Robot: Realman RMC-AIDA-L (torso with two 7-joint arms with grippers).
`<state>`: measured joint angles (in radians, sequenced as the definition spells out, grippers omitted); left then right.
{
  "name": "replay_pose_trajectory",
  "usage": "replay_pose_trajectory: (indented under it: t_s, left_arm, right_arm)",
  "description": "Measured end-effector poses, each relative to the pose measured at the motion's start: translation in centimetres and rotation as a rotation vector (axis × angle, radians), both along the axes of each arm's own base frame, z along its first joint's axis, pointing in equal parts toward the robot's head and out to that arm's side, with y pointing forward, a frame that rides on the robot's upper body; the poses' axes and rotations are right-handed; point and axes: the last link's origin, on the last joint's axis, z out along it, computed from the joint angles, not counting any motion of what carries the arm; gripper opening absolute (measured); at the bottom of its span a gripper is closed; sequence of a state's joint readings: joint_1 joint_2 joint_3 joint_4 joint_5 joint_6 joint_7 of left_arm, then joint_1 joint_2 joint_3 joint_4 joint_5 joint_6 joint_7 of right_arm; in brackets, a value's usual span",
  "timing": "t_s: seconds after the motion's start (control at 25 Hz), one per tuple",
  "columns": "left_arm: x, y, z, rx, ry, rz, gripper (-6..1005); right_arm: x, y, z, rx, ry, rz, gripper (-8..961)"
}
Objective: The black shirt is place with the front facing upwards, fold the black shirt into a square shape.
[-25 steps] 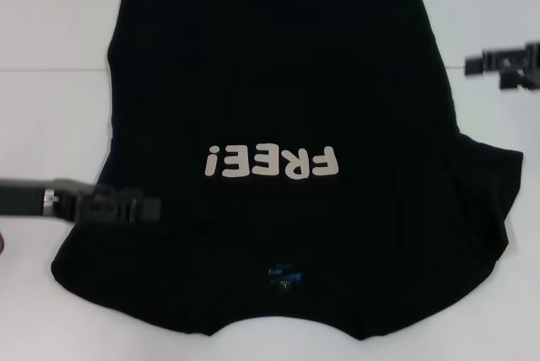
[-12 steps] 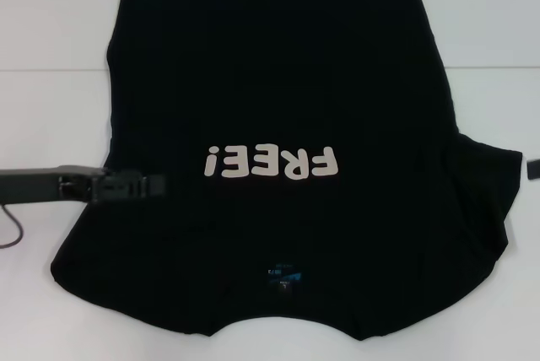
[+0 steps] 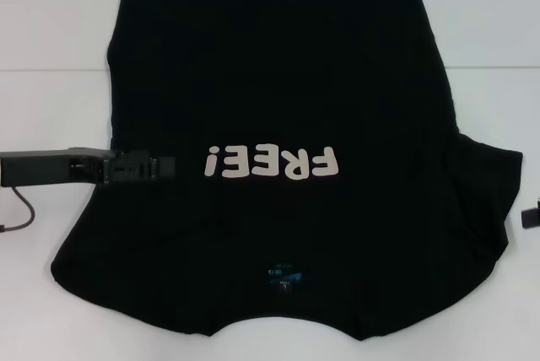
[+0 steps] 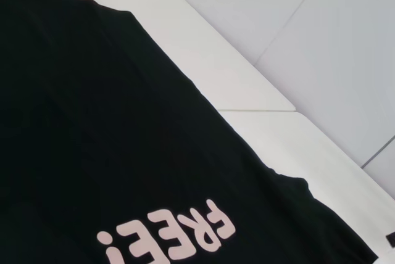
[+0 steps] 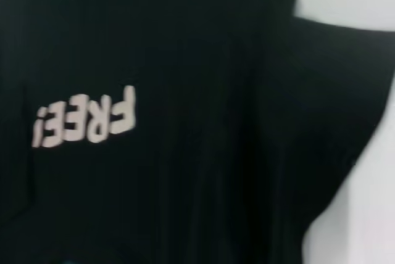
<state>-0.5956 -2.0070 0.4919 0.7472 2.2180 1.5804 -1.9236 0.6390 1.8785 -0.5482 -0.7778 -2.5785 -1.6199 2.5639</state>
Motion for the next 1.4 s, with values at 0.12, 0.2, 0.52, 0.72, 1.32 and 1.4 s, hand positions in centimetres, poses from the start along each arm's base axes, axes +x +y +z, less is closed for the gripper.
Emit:
replay_pose_trajectory:
  t_s: [0.12, 0.2, 0.52, 0.72, 1.32, 1.4]
  left_arm:
    - [-0.1, 0.1, 0.0, 0.009, 0.001, 0.006, 755]
    - [-0.1, 0.1, -0.1, 0.012, 0.001, 0.008, 755]
    - [-0.1, 0.1, -0.3, 0.013, -0.001, 0.011, 755]
    - [-0.3, 0.0, -0.3, 0.016, 0.001, 0.017, 755]
    - [-0.3, 0.2, 0.0, 0.038, -0.013, 0.021, 754]
    - [-0.4, 0.1, 0.0, 0.040, -0.015, 0.024, 754]
  right_arm:
    - [0.5, 0.2, -0.7, 0.005, -0.038, -0.016, 681]
    - [0.6, 0.4, -1.1, 0.007, -0.045, -0.019, 602]
    - [-0.1, 1.2, -2.6, -0.007, -0.030, -0.007, 280]
    - [-0.1, 1.4, -2.7, -0.002, -0.033, -0.010, 231]
    - [-0.3, 2.1, -4.5, -0.015, -0.058, -0.016, 228]
    - [-0.2, 2.2, -4.9, -0.030, -0.082, -0.024, 225]
